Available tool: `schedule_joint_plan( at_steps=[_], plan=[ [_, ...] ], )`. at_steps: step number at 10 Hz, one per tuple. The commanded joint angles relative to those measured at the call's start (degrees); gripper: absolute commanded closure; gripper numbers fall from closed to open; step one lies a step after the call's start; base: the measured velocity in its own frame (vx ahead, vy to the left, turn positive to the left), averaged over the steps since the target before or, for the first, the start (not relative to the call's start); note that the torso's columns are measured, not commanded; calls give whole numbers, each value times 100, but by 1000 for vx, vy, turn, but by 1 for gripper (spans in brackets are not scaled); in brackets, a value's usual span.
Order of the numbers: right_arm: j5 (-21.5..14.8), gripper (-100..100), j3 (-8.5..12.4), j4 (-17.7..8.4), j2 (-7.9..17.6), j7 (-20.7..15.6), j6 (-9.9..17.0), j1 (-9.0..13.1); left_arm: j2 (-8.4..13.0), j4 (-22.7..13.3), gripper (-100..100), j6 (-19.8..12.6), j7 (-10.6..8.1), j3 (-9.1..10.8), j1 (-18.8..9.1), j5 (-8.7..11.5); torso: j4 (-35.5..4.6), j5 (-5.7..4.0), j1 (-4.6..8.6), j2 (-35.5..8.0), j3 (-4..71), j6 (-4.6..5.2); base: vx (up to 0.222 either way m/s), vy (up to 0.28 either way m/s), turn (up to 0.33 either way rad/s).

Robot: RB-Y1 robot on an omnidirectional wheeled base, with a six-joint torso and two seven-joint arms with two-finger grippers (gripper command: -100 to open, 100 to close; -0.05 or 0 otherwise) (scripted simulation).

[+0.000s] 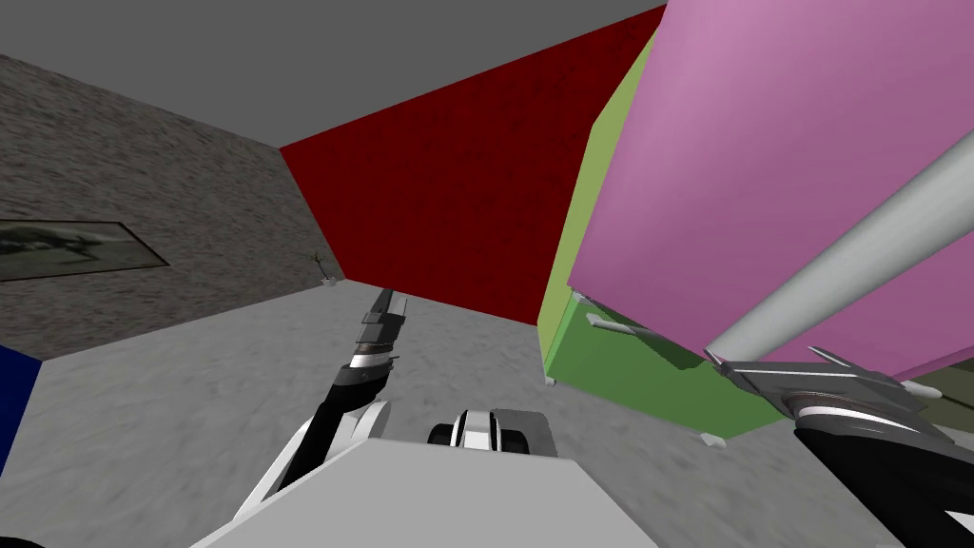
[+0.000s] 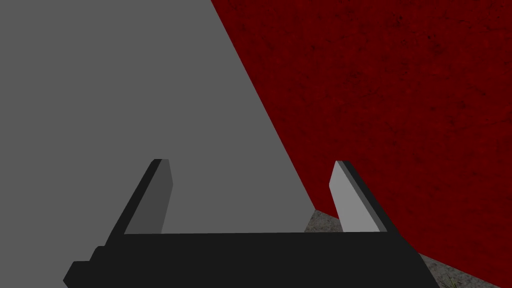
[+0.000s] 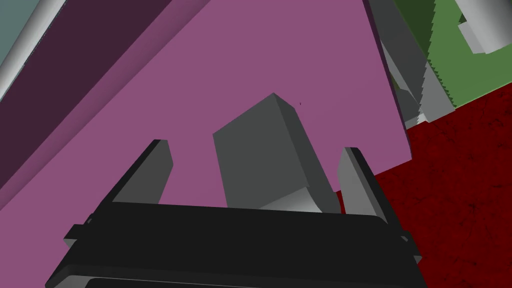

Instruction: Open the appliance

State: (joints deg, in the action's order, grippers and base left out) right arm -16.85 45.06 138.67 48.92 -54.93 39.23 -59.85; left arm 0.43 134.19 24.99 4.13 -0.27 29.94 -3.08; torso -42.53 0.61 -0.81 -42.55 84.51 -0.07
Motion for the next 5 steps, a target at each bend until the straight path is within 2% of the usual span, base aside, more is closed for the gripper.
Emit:
schedule_joint_plan(
  at_steps=[1,5],
  plan=[
    [5,0,-22,-14,-5,-4,3,-10,0,0,0,0,0,0,0,0,1,-10,16,-1,-2,4,0,0,0],
    [24,0,-88,-33,-11,-13,1,-40,0,0,0,0,0,0,0,0,9,-36,57,5,-3,13,0,0,0]
  ],
)
